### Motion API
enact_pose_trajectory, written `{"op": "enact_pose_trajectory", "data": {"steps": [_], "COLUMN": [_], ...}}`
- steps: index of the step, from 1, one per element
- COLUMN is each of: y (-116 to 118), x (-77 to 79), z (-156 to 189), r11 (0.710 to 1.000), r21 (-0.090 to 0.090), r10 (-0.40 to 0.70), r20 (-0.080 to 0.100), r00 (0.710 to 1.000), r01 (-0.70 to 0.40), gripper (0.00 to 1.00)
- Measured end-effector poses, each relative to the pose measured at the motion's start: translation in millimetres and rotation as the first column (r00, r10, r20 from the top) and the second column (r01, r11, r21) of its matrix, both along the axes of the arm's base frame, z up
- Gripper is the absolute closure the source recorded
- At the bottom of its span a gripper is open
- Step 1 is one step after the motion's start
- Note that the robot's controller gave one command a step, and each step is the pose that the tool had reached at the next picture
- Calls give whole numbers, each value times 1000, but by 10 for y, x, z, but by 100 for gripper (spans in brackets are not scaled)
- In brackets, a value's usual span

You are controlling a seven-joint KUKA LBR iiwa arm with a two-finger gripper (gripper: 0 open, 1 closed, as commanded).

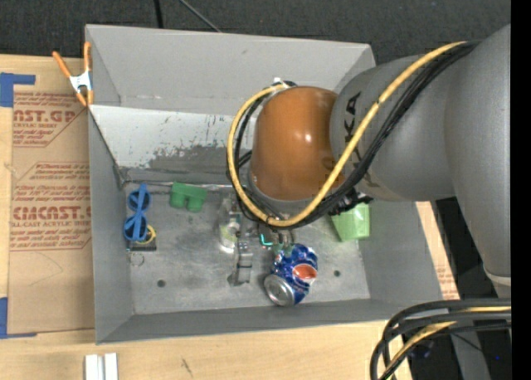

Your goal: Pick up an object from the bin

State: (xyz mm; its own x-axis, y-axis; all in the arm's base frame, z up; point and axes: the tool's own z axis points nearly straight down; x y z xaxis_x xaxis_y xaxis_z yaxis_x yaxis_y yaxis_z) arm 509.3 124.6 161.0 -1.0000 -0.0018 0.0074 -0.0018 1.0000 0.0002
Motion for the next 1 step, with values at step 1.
{"op": "enact_pose_trajectory", "data": {"steps": [1], "y": [328], "x": [-121], "z": [-536], "r11": [962], "r21": [1], "r10": [274], "r20": [4], "r00": [962], "r01": [-274], "gripper": [0]}}
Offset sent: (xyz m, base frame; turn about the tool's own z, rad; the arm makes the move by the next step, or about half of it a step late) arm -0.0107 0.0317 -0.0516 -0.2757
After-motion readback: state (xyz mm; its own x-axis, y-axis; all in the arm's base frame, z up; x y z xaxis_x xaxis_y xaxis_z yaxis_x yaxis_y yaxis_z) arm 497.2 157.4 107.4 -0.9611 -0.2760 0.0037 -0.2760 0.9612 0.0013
